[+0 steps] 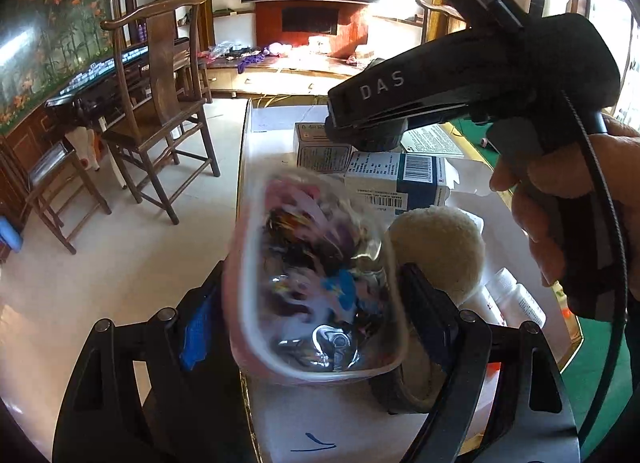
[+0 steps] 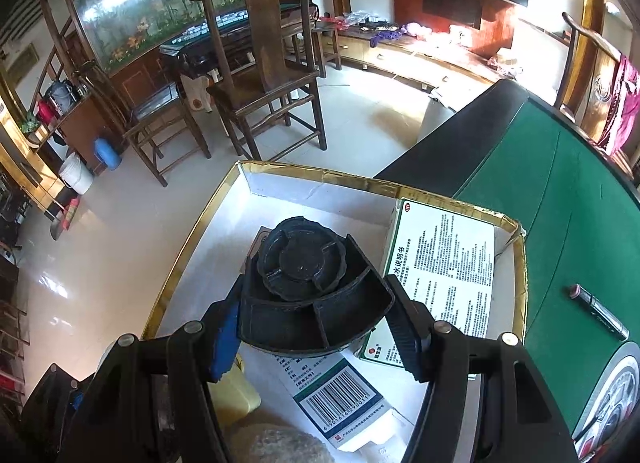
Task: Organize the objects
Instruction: 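Lower pouch and black holder into the tray and open both tools, then move left tool to the black markers while right tool reaches pink plush toy, then grasp a black marker with left tool while right tool grasps pink plush toy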
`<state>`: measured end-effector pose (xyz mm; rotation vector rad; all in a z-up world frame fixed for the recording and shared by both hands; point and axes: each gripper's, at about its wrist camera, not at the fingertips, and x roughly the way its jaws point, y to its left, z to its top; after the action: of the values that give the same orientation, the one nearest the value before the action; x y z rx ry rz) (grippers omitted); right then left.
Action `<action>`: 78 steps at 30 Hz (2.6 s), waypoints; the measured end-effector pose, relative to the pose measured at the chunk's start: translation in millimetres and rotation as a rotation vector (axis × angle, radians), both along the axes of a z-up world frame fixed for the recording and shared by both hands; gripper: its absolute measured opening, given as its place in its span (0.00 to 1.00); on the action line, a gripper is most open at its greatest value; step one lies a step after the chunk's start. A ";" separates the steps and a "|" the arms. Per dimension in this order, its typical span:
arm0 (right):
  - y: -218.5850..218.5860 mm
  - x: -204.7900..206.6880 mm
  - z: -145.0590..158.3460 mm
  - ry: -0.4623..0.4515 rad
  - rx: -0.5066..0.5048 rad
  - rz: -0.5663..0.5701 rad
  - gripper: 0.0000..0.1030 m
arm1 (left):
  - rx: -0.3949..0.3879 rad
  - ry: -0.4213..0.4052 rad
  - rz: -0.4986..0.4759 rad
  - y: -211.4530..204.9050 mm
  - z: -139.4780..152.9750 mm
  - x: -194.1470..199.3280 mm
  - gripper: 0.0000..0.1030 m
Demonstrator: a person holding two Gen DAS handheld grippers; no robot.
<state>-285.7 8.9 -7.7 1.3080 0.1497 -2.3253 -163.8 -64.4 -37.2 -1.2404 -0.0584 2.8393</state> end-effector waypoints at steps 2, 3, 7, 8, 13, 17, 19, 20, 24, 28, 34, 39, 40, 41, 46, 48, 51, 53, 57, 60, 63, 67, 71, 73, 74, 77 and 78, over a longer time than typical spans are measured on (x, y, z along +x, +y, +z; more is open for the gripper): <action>1.2 1.2 1.1 0.000 -0.010 -0.002 0.63 | -0.001 0.004 0.003 -0.3 -0.7 1.2 0.81; 2.8 2.4 2.9 0.006 -0.014 -0.003 0.64 | -0.001 0.004 0.003 -2.5 -2.0 0.1 0.81; 4.6 5.8 7.5 0.016 -0.034 0.002 0.64 | -0.007 0.004 0.010 -2.9 -1.6 0.2 0.81; 4.0 6.5 8.2 0.019 -0.031 0.002 0.64 | -0.006 0.004 0.011 -2.8 -1.2 1.5 0.81; 8.0 13.5 14.4 0.027 -0.053 0.007 0.64 | 0.000 0.019 0.008 -3.7 2.9 11.9 0.81; 21.0 22.8 19.6 0.038 -0.095 -0.009 0.64 | 0.004 0.037 0.003 -0.4 8.1 20.8 0.81; 28.5 30.8 20.7 0.042 -0.122 -0.021 0.64 | 0.001 0.048 -0.003 2.4 10.6 26.0 0.81; 32.0 34.1 22.0 0.043 -0.130 -0.027 0.64 | -0.002 0.052 -0.006 4.1 11.8 28.3 0.81; 43.7 51.7 24.2 0.051 -0.163 -0.035 0.64 | -0.005 0.073 -0.017 13.5 17.2 38.4 0.81; 62.6 72.6 26.3 0.054 -0.218 -0.044 0.64 | -0.023 0.081 -0.035 28.5 22.5 47.6 0.81; 122.3 112.7 27.2 0.063 -0.308 -0.068 0.64 | -0.042 0.106 -0.105 60.5 32.7 66.3 0.81; 202.0 167.6 31.5 0.136 -0.297 -0.102 0.64 | -0.057 0.109 -0.266 107.8 39.0 74.9 0.81; 223.3 179.4 32.8 0.161 -0.293 -0.121 0.64 | -0.056 0.110 -0.304 121.0 39.6 76.1 0.81; 244.0 188.7 33.3 0.181 -0.290 -0.143 0.64 | -0.062 0.110 -0.341 134.9 39.5 75.9 0.81; 333.4 233.0 27.2 0.234 -0.327 -0.285 0.64 | -0.118 0.085 -0.472 191.5 35.5 48.8 0.78; 358.1 245.5 24.1 0.242 -0.351 -0.310 0.64 | -0.078 0.014 -0.503 202.8 33.2 25.0 0.64; 385.1 253.2 15.3 0.227 -0.383 -0.349 0.64 | -0.093 -0.101 -0.522 219.4 23.9 -12.7 0.49; 400.5 253.9 10.1 0.203 -0.419 -0.368 0.64 | -0.108 -0.163 -0.532 232.6 15.0 -34.2 0.49; 419.8 252.2 3.8 0.152 -0.504 -0.393 0.64 | -0.123 -0.240 -0.514 250.5 -3.2 -63.2 0.49; 422.8 254.1 1.7 0.141 -0.525 -0.394 0.64 | -0.141 -0.296 -0.479 255.0 -18.5 -76.5 0.49; 423.4 257.9 -0.6 0.138 -0.541 -0.399 0.64 | -0.132 -0.313 -0.453 256.0 -24.2 -81.3 0.47; 422.4 258.7 -3.5 0.128 -0.555 -0.398 0.64 | -0.141 -0.326 -0.406 261.5 -26.9 -83.3 0.21; 421.2 260.2 -5.0 0.125 -0.558 -0.404 0.64 | -0.094 -0.356 -0.481 275.2 -32.6 -62.6 0.13; 421.1 260.6 -5.2 0.126 -0.552 -0.409 0.64 | -0.078 -0.363 -0.527 284.8 -32.6 -48.5 0.13; 421.0 260.7 -4.9 0.127 -0.550 -0.412 0.64 | -0.101 -0.351 -0.531 289.4 -32.8 -42.4 0.13; 420.8 260.5 -5.6 0.127 -0.525 -0.425 0.64 | -0.123 -0.325 -0.503 294.6 -32.8 -39.8 0.14; 419.7 260.2 -6.3 0.126 -0.501 -0.432 0.64 | -0.117 -0.313 -0.484 294.0 -33.3 -40.9 0.14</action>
<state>-25.6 428.7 -14.0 1.0078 -0.6967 -2.5539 -204.8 229.6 -70.5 -1.4711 0.3522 2.2510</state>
